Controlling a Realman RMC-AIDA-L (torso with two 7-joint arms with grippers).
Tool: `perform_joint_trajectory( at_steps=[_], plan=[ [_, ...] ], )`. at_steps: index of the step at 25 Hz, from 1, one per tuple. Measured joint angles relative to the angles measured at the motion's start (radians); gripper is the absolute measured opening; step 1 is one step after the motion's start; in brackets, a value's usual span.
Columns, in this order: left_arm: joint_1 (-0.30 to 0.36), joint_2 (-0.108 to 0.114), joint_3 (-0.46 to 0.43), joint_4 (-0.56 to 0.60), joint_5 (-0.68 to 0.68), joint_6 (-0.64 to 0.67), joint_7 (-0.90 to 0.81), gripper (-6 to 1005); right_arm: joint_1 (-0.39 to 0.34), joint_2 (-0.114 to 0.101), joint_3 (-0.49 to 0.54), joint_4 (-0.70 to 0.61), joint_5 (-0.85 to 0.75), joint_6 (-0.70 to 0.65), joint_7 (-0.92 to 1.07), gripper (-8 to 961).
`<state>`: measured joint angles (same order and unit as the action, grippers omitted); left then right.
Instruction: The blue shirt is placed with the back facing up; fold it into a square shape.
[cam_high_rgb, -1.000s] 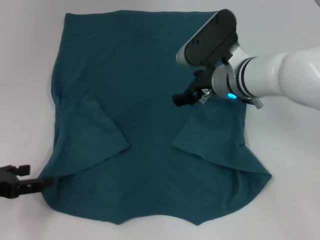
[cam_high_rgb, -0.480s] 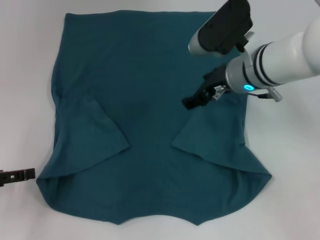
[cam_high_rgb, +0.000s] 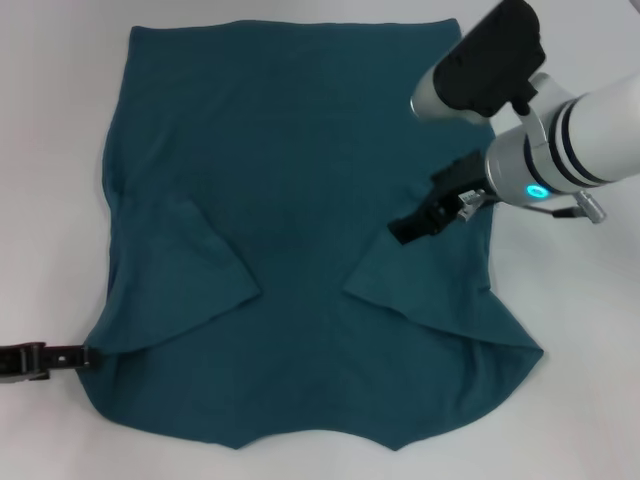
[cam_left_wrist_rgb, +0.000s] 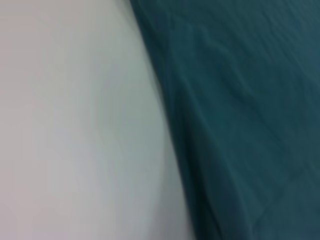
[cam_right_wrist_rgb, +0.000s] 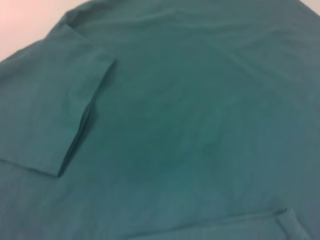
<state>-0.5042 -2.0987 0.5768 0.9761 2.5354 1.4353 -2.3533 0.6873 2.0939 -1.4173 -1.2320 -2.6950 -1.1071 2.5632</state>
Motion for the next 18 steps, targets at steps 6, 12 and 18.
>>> perform_joint_trajectory(
  at_steps=[6,12,18],
  plan=[
    [-0.033,0.0,0.029,-0.039,0.005,-0.033,-0.005,934,-0.041,-0.001,0.029,-0.01,0.009,-0.024,-0.003,925],
    [-0.044,0.0,0.049,-0.045,0.027,-0.05,-0.03,934,-0.072,-0.001,0.067,-0.029,0.009,-0.072,-0.005,925],
    [-0.043,0.006,0.059,-0.044,0.036,-0.038,-0.022,934,-0.088,-0.002,0.113,-0.047,0.01,-0.15,0.001,925]
  ],
)
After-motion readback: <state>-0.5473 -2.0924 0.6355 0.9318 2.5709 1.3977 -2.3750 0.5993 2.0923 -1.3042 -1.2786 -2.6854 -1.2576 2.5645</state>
